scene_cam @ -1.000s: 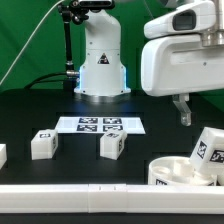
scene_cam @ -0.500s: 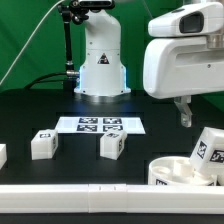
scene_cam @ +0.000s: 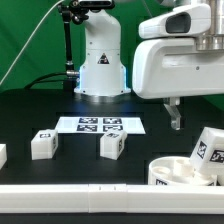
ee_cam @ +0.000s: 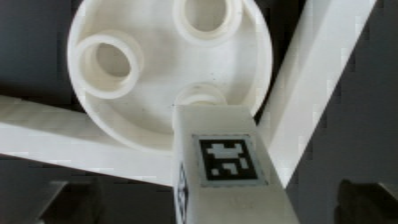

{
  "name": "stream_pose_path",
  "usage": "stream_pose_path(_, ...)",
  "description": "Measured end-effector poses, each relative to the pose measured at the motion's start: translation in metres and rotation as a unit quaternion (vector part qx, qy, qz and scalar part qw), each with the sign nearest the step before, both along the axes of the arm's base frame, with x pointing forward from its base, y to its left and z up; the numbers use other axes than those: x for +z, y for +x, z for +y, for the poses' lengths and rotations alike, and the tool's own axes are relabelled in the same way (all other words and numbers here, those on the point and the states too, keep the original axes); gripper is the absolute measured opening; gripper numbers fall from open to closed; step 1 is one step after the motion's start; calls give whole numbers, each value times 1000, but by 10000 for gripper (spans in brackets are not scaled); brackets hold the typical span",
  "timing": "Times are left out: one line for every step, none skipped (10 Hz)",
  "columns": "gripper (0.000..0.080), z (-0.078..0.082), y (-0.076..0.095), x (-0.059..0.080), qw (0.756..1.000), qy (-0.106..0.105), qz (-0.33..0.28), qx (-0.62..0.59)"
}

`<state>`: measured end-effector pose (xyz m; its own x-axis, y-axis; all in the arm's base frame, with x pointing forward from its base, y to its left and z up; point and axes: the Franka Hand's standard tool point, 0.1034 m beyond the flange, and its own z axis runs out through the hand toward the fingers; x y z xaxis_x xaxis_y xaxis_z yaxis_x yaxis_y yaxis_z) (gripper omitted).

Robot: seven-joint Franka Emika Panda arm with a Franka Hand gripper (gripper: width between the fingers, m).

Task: Assemble stool

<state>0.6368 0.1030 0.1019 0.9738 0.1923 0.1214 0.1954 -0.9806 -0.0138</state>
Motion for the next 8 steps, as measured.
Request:
stream_pose_path(649, 0, 1, -1, 1000, -1, 2, -11)
stream_pose_path(649, 2, 5, -3, 999, -12, 11, -28)
stream_pose_path(649, 3, 13, -3, 999, -13, 19, -40)
stream_pose_path(649, 7, 20, 0, 999, -11, 15, -51)
stream_pose_path(649, 8, 21, 0, 999, -10, 14, -50)
stream_pose_path(649, 7, 21, -1, 999, -10, 14, -51)
stream_pose_path(649, 7, 21, -1, 999, -10, 14, -51)
stream_pose_path(649, 7, 21, -2, 999, -10, 11, -50)
